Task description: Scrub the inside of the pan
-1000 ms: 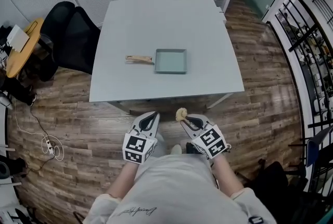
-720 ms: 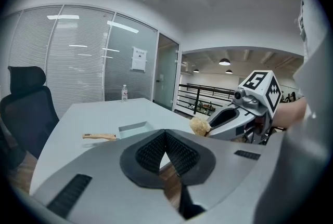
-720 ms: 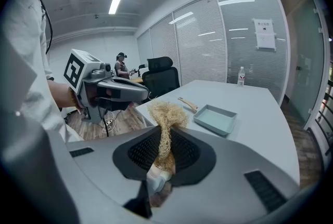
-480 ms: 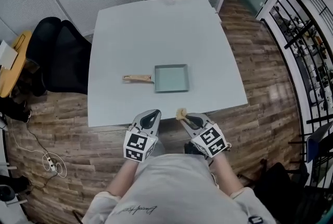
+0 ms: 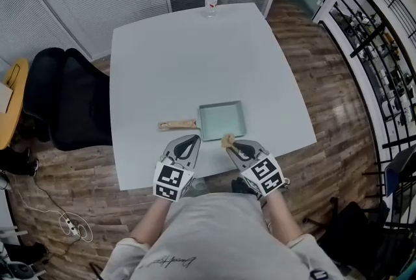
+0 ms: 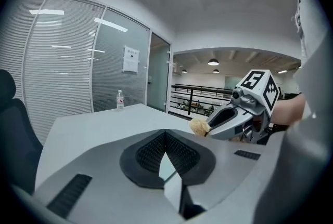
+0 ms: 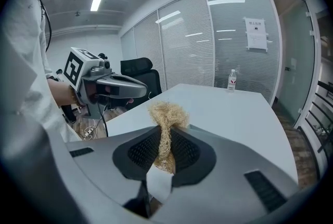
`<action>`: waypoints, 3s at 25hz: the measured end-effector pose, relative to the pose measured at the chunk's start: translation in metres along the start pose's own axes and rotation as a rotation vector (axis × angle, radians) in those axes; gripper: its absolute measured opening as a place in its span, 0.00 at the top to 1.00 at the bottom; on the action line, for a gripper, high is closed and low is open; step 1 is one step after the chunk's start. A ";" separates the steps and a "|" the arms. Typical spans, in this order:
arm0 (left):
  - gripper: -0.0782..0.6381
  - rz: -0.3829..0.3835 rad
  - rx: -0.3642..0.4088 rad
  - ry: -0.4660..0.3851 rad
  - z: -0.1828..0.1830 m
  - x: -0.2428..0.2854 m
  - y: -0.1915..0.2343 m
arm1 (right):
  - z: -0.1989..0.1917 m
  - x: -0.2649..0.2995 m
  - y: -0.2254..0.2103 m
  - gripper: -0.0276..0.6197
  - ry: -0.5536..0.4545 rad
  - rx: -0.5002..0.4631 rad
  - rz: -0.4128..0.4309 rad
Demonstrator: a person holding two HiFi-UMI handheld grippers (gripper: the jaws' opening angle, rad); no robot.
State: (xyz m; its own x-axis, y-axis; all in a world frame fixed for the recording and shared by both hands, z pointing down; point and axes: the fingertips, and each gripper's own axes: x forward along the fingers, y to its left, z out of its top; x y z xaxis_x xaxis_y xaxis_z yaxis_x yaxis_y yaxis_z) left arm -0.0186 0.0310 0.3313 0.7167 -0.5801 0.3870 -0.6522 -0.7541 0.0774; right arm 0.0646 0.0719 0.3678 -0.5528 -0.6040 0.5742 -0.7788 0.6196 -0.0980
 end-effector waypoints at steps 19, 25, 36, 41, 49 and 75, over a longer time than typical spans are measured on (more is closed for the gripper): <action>0.88 -0.044 -0.020 0.041 -0.004 0.018 0.040 | 0.023 0.031 -0.028 0.85 0.071 -0.018 -0.005; 0.88 -0.032 -0.007 0.071 -0.008 0.020 0.041 | 0.018 0.037 -0.042 0.85 0.115 -0.041 0.030; 0.88 -0.019 -0.009 0.146 -0.030 0.032 0.059 | 0.002 0.049 -0.069 0.85 0.181 -0.059 0.043; 0.88 -0.031 0.019 0.208 -0.047 0.037 0.067 | -0.010 0.055 -0.074 0.85 0.224 -0.065 0.057; 0.87 -0.123 0.097 0.300 -0.068 0.045 0.078 | -0.025 0.059 -0.073 0.85 0.250 -0.062 0.081; 0.66 -0.479 0.612 0.761 -0.169 0.058 0.079 | -0.053 0.120 -0.067 0.85 0.435 -0.280 0.190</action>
State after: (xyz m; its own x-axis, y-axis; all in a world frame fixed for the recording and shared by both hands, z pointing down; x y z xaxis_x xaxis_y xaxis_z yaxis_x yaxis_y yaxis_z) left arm -0.0703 -0.0106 0.5151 0.3858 -0.0009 0.9226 0.0391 -0.9991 -0.0173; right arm 0.0666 -0.0154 0.4863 -0.4561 -0.2422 0.8563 -0.5360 0.8429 -0.0471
